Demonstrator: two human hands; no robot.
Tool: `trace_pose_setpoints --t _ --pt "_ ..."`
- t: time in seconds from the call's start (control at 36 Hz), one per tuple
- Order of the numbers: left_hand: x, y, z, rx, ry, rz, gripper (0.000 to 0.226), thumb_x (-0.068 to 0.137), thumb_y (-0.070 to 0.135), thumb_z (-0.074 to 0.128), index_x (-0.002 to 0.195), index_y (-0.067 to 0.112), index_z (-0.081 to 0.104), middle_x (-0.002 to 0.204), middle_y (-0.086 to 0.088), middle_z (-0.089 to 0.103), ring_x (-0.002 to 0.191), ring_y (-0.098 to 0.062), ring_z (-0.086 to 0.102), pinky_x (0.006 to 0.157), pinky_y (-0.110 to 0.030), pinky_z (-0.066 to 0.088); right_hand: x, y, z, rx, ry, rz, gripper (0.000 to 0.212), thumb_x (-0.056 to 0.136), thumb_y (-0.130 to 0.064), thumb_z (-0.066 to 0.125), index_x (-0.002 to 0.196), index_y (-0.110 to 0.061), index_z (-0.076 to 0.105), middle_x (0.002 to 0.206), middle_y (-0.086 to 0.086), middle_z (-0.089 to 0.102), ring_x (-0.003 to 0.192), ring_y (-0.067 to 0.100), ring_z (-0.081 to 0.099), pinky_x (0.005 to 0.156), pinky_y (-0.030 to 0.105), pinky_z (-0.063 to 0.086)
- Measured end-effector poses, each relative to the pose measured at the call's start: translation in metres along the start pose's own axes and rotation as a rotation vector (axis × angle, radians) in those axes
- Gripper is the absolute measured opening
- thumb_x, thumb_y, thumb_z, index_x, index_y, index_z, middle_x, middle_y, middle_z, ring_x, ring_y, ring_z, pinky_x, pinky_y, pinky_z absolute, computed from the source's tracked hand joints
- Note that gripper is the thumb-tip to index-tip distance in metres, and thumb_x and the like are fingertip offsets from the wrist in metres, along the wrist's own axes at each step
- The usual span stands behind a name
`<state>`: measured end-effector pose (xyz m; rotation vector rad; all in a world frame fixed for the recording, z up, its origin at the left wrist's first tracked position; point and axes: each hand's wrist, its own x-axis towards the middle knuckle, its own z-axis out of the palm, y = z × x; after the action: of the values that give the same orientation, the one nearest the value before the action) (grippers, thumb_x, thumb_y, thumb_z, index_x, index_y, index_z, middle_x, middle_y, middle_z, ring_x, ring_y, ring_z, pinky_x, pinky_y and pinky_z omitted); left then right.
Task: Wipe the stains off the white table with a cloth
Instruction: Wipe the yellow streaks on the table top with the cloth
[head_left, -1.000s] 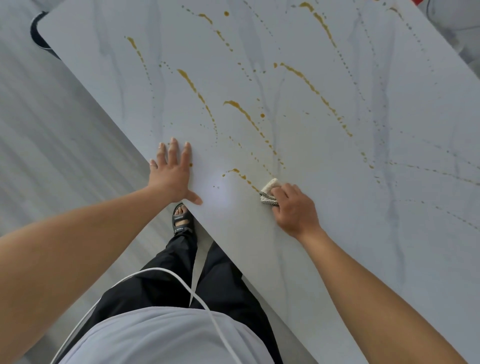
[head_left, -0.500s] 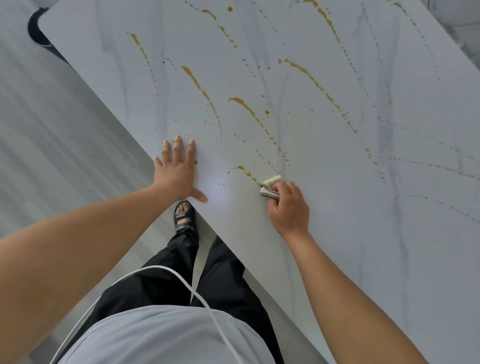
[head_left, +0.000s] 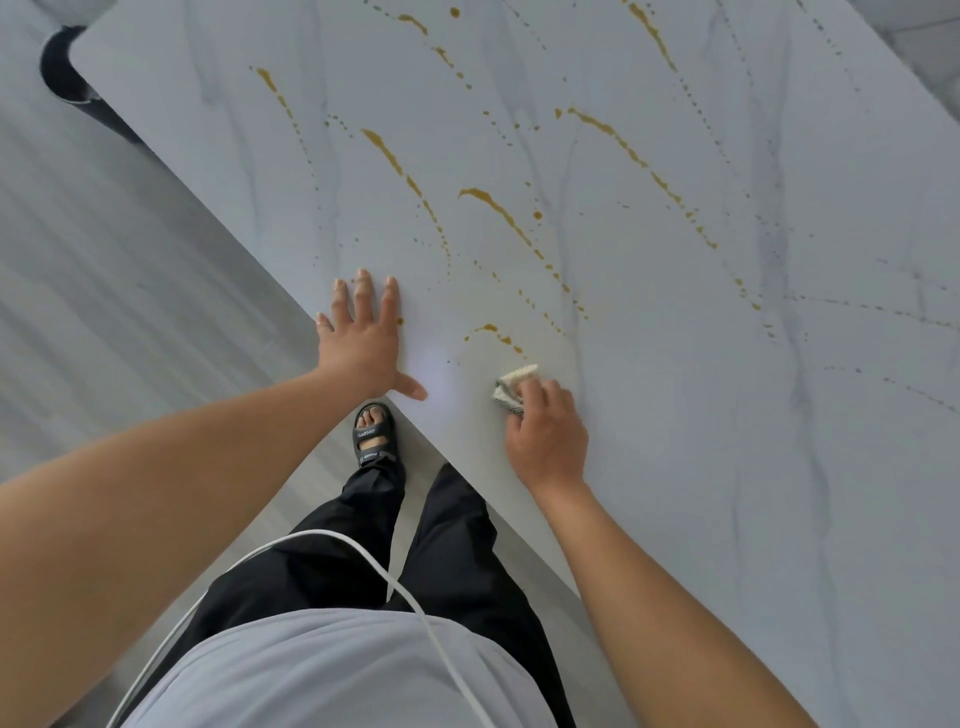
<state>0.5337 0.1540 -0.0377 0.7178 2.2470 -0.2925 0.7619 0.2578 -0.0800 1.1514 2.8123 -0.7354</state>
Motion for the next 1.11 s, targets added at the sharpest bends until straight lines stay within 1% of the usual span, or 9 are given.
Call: trace_pose_setpoints --t 0.17,0.28,0.33,0.53,0.72,0.81,0.89,0.97,1.11 --pt "0.001 -0.001 0.001 -0.01 -0.001 0.006 0.162 0.053 0.072 0.087 0.157 0.023 -0.027 0.164 -0.012 -0.031 0.152 -0.043 -0.023 0.123 -0.066 0.009 -0.015 -0.002 0.007 -0.03 -0.202 -0.308 0.028 0.077 -0.016 0.059 0.105 -0.014 0.065 0.096 0.002 0.06 0.084 0.025 0.055 0.054 0.035 0.051" --pt "0.002 -0.003 0.003 -0.006 0.006 0.01 0.161 0.053 0.073 0.086 0.157 0.023 -0.027 0.165 -0.012 -0.031 0.152 -0.042 -0.024 0.123 -0.066 0.008 -0.007 0.001 0.003 0.14 -0.019 0.16 0.022 0.082 -0.012 0.06 0.103 -0.014 0.063 0.101 0.005 0.06 0.094 0.028 0.056 0.063 0.034 0.044" --pt "0.002 -0.004 0.004 -0.013 0.011 0.014 0.161 0.054 0.072 0.087 0.157 0.024 -0.027 0.165 -0.012 -0.032 0.152 -0.042 -0.024 0.123 -0.066 0.007 -0.011 -0.006 0.004 0.107 0.041 0.223 0.023 0.081 -0.011 0.056 0.103 -0.012 0.063 0.101 0.006 0.06 0.093 0.029 0.055 0.062 0.033 0.042" --pt "0.004 -0.007 0.006 -0.013 0.02 0.024 0.16 0.054 0.073 0.087 0.158 0.025 -0.026 0.165 -0.013 -0.03 0.153 -0.042 -0.024 0.123 -0.066 0.005 -0.035 -0.013 0.009 -0.013 -0.127 -0.41 0.028 0.079 -0.022 0.048 0.104 -0.021 0.06 0.094 0.002 0.062 0.082 0.025 0.057 0.055 0.024 0.042" --pt "0.006 -0.008 0.007 0.011 0.011 0.028 0.162 0.053 0.075 0.085 0.156 0.024 -0.029 0.164 -0.013 -0.032 0.152 -0.042 -0.024 0.122 -0.067 0.006 -0.008 -0.004 0.006 0.075 0.111 0.224 0.026 0.081 -0.016 0.051 0.104 -0.014 0.063 0.103 0.006 0.06 0.097 0.031 0.055 0.061 0.036 0.046" --pt "0.006 -0.009 0.008 0.012 0.017 0.041 0.162 0.052 0.076 0.084 0.157 0.024 -0.028 0.165 -0.012 -0.031 0.153 -0.042 -0.023 0.122 -0.068 0.006 -0.019 -0.021 0.015 0.018 0.136 0.185 0.033 0.078 -0.021 0.041 0.101 -0.013 0.063 0.098 0.007 0.059 0.089 0.032 0.055 0.055 0.033 0.044" --pt "0.006 -0.012 0.009 0.003 0.03 0.057 0.161 0.053 0.076 0.084 0.157 0.025 -0.027 0.165 -0.011 -0.03 0.153 -0.04 -0.024 0.122 -0.068 0.005 -0.04 -0.039 0.028 -0.028 0.09 0.028 0.024 0.08 -0.02 0.05 0.099 -0.013 0.063 0.094 0.004 0.058 0.081 0.028 0.054 0.053 0.025 0.034" --pt "0.006 -0.014 0.011 -0.011 0.042 0.066 0.161 0.052 0.077 0.085 0.158 0.027 -0.026 0.165 -0.009 -0.03 0.153 -0.039 -0.023 0.122 -0.067 0.005 -0.059 -0.054 0.039 -0.038 0.062 -0.053 0.026 0.078 -0.017 0.063 0.104 -0.017 0.065 0.098 0.003 0.059 0.08 0.025 0.054 0.051 0.026 0.04" --pt "0.005 -0.018 0.011 -0.01 0.055 0.086 0.16 0.052 0.079 0.083 0.158 0.026 -0.024 0.166 -0.009 -0.03 0.154 -0.038 -0.022 0.122 -0.067 0.005 -0.077 -0.077 0.053 -0.018 0.085 -0.009 0.03 0.074 -0.014 0.055 0.104 -0.019 0.059 0.097 0.003 0.058 0.08 0.025 0.051 0.051 0.031 0.043"
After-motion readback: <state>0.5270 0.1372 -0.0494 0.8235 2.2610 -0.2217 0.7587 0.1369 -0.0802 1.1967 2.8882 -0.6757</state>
